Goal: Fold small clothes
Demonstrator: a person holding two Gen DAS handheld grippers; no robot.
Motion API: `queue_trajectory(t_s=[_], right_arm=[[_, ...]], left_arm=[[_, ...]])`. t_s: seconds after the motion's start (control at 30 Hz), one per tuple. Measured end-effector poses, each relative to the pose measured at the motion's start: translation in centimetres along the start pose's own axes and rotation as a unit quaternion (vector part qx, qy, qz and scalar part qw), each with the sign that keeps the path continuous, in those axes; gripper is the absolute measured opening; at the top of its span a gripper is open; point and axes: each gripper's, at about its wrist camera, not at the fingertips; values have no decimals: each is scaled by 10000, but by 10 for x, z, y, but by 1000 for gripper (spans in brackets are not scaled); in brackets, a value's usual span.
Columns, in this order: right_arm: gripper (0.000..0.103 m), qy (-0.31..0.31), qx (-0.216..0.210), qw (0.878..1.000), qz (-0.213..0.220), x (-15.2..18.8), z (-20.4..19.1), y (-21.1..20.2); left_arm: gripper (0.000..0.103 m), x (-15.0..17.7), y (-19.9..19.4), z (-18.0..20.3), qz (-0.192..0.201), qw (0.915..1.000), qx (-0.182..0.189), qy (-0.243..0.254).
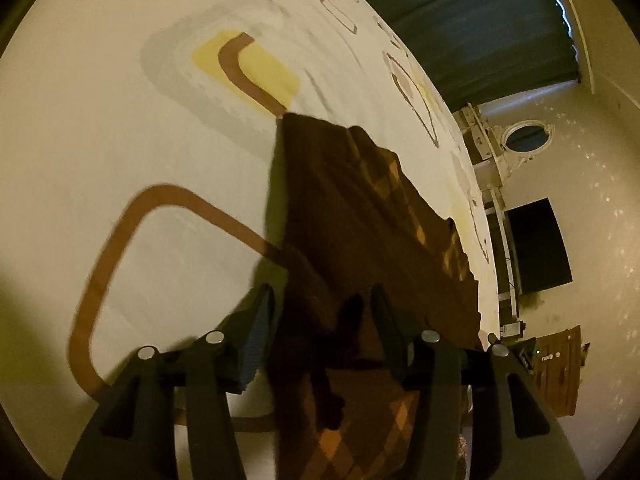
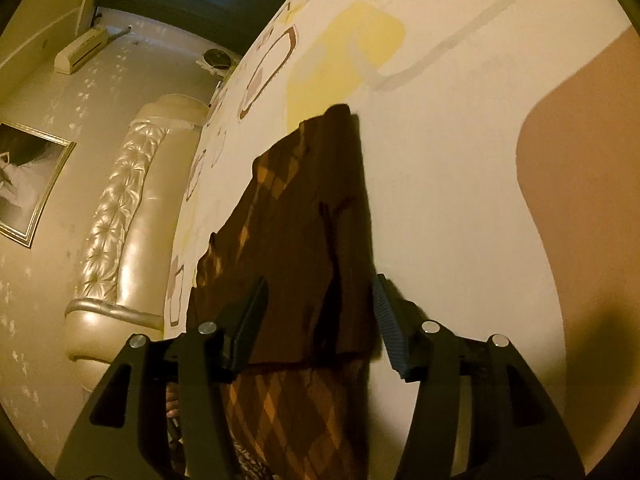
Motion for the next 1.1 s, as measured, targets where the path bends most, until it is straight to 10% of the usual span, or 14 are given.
queue_trajectory(t_s=[0.2,0.53,0.67,0.73,1.1], right_arm=[[55,48,-70,10000,13,4,2,-2],[55,5,-39,10000,-84,-4,6,2],[15,-212,390,9989,-159,0,5,6],[12,-183,396,9988,-228,1,12,8],[23,136,-107,9994,-296,6,26,-4]], left_arm=[[11,5,0,1,-17,9989,-465,-15],[10,12,0,4,105,9975,-689,147],[9,15,2,9,163,9960,-835,263],[9,15,4,11,170,9958,-859,265],[11,22,-11,0,164,9988,-438,146]])
Point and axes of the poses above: each gripper's, at about its wrist camera, not at the fingertips, and y roughly the way its jaws point, z to its right, x to its underside, and after that the axes turned 7 degrees about -z, right-handed
